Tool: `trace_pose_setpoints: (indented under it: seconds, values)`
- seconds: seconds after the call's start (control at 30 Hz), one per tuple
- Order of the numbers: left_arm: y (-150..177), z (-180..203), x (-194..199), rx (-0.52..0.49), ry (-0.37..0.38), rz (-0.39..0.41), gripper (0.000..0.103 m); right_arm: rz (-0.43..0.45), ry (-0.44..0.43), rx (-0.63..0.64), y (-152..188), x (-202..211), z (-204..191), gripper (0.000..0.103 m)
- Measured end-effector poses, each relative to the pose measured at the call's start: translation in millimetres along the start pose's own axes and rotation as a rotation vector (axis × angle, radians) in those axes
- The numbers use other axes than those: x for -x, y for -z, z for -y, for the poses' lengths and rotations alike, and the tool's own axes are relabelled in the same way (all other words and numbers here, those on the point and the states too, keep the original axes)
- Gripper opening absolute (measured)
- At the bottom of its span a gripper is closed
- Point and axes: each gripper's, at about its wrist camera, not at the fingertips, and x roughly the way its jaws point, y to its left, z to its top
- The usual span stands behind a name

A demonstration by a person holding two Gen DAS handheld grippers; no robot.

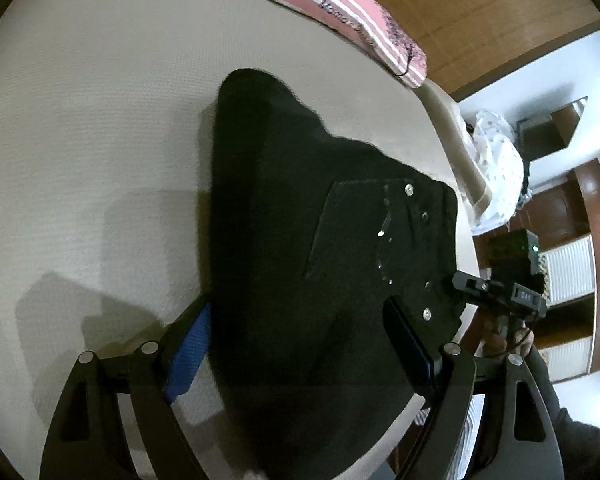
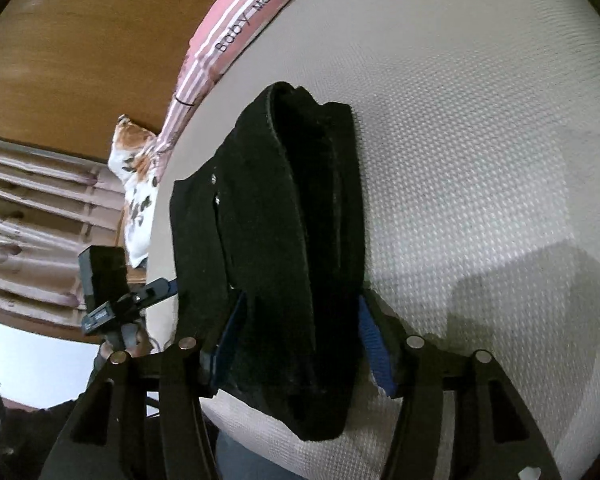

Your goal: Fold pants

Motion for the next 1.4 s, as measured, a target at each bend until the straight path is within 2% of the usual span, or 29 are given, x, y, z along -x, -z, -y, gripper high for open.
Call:
trace_pose_setpoints:
  seconds: [0.13, 0.23, 0.27, 0.3, 0.33, 0.4, 0.43, 0.47, 0.57, 0.63, 0.87, 1.03, 1.23, 1.4]
  values:
    - [-6, -1, -5, -0.006, 0.017, 0.011, 0.083, 0.002, -0.075, -0.018, -7, -7, 5, 0.055]
    - [-6, -5, -4, 0.015, 0.031, 0.025, 0.083, 0.018, -0.080, -0.022, -11, -13, 5, 0.047]
    - [-6, -6, -4, 0.026, 0.029, 0.032, 0.083, 0.023, -0.072, -0.026, -11, -16, 5, 0.039]
    - [-6, -6, -4, 0.032, 0.021, 0.035, 0.082, 0.031, -0.076, -0.034, -11, -18, 5, 0.037]
    - [-6, -4, -4, 0.030, -0.004, 0.036, 0.078, 0.038, -0.074, -0.043, -10, -17, 5, 0.036]
    - [-4, 4, -5, -0.001, -0.108, 0.044, 0.062, 0.057, -0.035, -0.039, -5, -15, -1, 0.033]
    - [-2, 8, -6, -0.026, -0.151, 0.045, 0.050, 0.069, -0.010, -0.028, -3, -14, -6, 0.033]
    - [-1, 10, -7, -0.049, -0.181, 0.050, 0.042, 0.078, 0.006, -0.022, -2, -12, -10, 0.031]
    - [3, 12, -2, -0.061, -0.179, 0.076, 0.028, 0.109, 0.048, -0.014, 2, -8, -24, 0.029]
    - [5, 14, 3, -0.064, -0.169, 0.093, 0.023, 0.126, 0.072, -0.018, 3, -6, -33, 0.028]
    - [6, 16, 27, -0.058, -0.143, 0.129, 0.018, 0.149, 0.104, 0.008, 1, -4, -79, 0.025]
    - [-8, 5, 55, -0.044, -0.165, 0.172, 0.018, 0.135, 0.067, 0.024, -12, -19, -105, 0.024]
    - [-47, -29, 88, -0.030, -0.250, 0.220, 0.018, 0.118, 0.024, 0.037, -48, -71, -137, 0.024]
    - [-89, -62, 110, -0.015, -0.301, 0.262, 0.018, 0.115, -0.009, 0.056, -91, -120, -164, 0.024]
